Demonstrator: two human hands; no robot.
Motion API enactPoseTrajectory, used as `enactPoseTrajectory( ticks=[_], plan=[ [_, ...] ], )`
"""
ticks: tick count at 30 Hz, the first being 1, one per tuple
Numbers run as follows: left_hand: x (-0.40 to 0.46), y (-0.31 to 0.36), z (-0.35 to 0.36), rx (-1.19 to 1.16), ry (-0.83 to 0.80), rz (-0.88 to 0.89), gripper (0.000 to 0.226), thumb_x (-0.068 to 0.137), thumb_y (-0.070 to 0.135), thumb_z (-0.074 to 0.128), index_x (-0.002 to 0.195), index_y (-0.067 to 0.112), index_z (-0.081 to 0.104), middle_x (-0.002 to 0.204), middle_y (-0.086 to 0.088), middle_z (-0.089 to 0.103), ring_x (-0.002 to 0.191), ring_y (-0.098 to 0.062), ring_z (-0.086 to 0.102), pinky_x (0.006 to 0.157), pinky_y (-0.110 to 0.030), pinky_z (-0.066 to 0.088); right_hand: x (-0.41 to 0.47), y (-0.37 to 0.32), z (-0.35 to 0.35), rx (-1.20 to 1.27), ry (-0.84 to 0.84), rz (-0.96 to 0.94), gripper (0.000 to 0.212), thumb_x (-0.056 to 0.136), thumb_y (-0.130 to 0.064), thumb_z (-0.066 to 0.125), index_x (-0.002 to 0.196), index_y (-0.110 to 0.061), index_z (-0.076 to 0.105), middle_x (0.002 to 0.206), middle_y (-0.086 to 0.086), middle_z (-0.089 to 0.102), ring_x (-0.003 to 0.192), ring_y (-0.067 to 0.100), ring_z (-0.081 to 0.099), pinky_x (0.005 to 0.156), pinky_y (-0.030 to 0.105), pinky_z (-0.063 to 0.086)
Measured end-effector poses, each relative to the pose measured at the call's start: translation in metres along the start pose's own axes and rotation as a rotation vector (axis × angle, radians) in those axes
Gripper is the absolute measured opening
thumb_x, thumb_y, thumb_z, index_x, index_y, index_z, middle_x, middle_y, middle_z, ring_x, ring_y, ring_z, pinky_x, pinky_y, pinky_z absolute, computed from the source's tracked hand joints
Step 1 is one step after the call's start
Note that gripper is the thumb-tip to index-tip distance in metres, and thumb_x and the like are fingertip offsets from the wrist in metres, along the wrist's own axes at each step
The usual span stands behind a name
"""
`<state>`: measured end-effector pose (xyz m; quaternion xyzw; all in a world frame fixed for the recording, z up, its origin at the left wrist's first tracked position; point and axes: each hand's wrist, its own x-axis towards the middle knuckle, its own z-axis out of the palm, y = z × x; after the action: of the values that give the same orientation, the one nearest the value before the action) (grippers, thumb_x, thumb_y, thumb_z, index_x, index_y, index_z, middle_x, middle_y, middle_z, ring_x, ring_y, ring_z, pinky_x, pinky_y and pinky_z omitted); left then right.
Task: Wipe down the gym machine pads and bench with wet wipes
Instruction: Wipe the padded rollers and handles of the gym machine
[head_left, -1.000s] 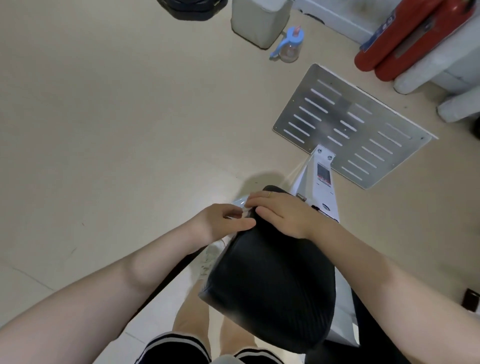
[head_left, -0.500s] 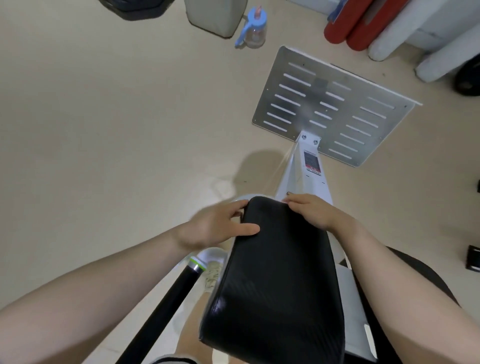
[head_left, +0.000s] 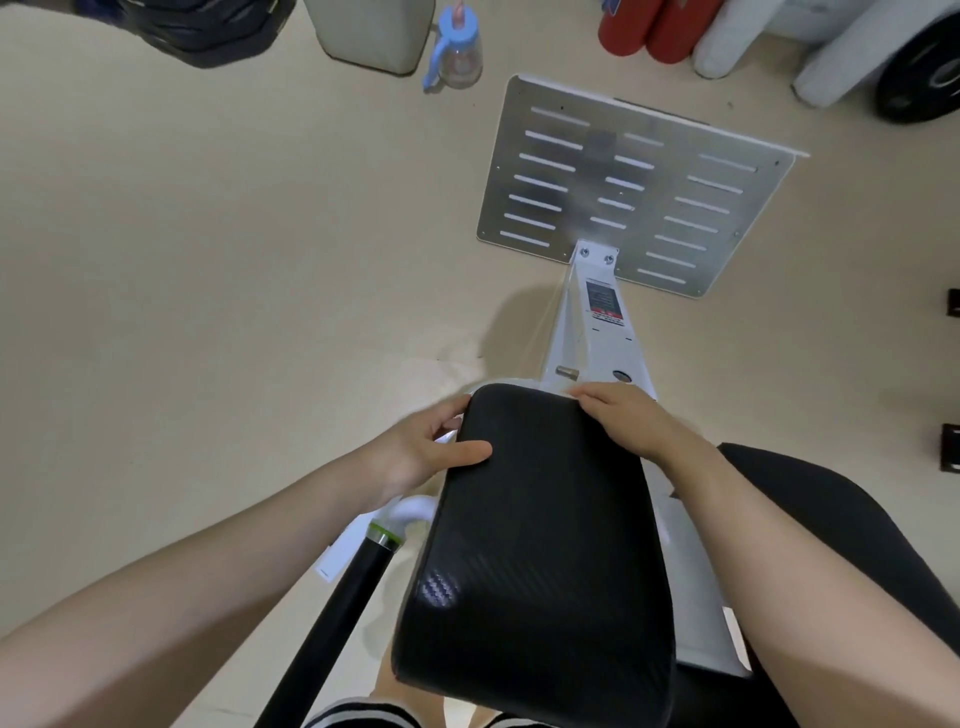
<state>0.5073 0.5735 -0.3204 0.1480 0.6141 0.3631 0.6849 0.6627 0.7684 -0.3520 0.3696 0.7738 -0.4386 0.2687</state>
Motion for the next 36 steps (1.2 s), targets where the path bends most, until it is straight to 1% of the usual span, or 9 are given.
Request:
enactPoseTrajectory(
  ticks=[8,14,19,22,26,29,32,34,36],
  plan=[
    [-0.001,-0.001,0.001,-0.024,-0.038,0.049,0.044,0.090,0.010,0.056,0.131,0.025,0.049,0.125,0.006,0.061,0.116,-0.005,0.056,0.088,-0.012,0.045,0.017,-0.057,0.020,-0.146,-0.054,-0.216,0.037,0.100,-0.017,0.032,0.134,-0.014,0.046,0.141,0.002,0.046,0.130,0.018,0.038,0.104,0.025,0.025],
    [-0.003,0.014,0.011,0.251,0.219,-0.045,0.073,0.086,0.020,0.065,0.147,0.013,0.025,0.147,0.005,0.034,0.134,-0.012,0.034,0.098,-0.018,0.031,-0.028,0.017,0.002,-0.060,0.211,0.053,0.034,0.097,-0.012,0.037,0.124,-0.018,0.058,0.130,0.003,0.058,0.121,0.022,0.048,0.099,0.027,0.033],
    [-0.012,0.029,0.033,0.285,0.303,-0.028,0.038,0.087,0.005,0.061,0.123,0.003,0.054,0.111,-0.008,0.062,0.086,-0.013,0.060,0.063,-0.005,0.047,-0.093,0.021,0.021,0.266,0.465,0.195,0.031,0.093,-0.003,0.044,0.117,-0.009,0.063,0.119,0.008,0.064,0.114,0.023,0.055,0.098,0.026,0.037],
    [-0.011,0.035,0.039,0.269,0.354,-0.073,0.033,0.087,0.002,0.059,0.119,-0.001,0.057,0.110,-0.011,0.062,0.093,-0.020,0.058,0.067,-0.017,0.049,-0.127,0.020,0.042,0.450,0.509,0.267,0.031,0.093,-0.006,0.045,0.119,-0.010,0.062,0.112,0.009,0.067,0.103,0.022,0.061,0.098,0.041,0.046],
    [-0.020,0.034,0.048,0.161,0.379,-0.068,0.025,0.090,0.001,0.054,0.114,0.009,0.055,0.092,0.002,0.060,0.077,-0.011,0.058,0.057,-0.009,0.048,-0.135,0.013,0.054,0.681,0.510,0.344,0.028,0.092,-0.005,0.047,0.117,0.000,0.058,0.112,0.020,0.064,0.102,0.033,0.060,0.097,0.047,0.046],
    [-0.025,0.026,0.047,0.141,0.396,-0.026,0.015,0.091,0.007,0.056,0.104,0.015,0.055,0.087,0.009,0.059,0.076,-0.004,0.057,0.056,-0.004,0.047,-0.110,0.010,0.051,0.856,0.528,0.418,0.028,0.093,-0.004,0.045,0.115,-0.005,0.061,0.107,0.010,0.066,0.100,0.025,0.061,0.097,0.043,0.047],
    [-0.030,0.024,0.046,0.237,0.425,-0.038,0.005,0.090,0.016,0.058,0.093,0.012,0.059,0.094,-0.003,0.062,0.087,-0.019,0.059,0.076,-0.021,0.049,-0.107,0.012,0.049,0.950,0.502,0.427,0.034,0.093,-0.001,0.043,0.122,-0.010,0.058,0.112,0.006,0.064,0.103,0.020,0.060,0.096,0.040,0.049],
    [-0.033,0.025,0.048,0.244,0.440,-0.044,0.011,0.090,0.018,0.057,0.080,0.018,0.058,0.094,-0.004,0.062,0.089,-0.020,0.058,0.083,-0.027,0.048,-0.131,0.010,0.051,0.967,0.502,0.397,0.034,0.093,0.002,0.042,0.122,-0.006,0.058,0.112,0.011,0.063,0.092,0.015,0.060,0.082,0.023,0.055],
    [-0.041,0.028,0.052,0.182,0.430,-0.053,0.019,0.091,0.016,0.056,0.074,0.022,0.055,0.087,0.001,0.062,0.082,-0.017,0.059,0.073,-0.019,0.050,-0.167,0.005,0.058,0.947,0.497,0.381,0.031,0.095,-0.001,0.043,0.124,0.002,0.053,0.107,0.019,0.060,0.087,0.012,0.056,0.065,0.009,0.051]
  ],
)
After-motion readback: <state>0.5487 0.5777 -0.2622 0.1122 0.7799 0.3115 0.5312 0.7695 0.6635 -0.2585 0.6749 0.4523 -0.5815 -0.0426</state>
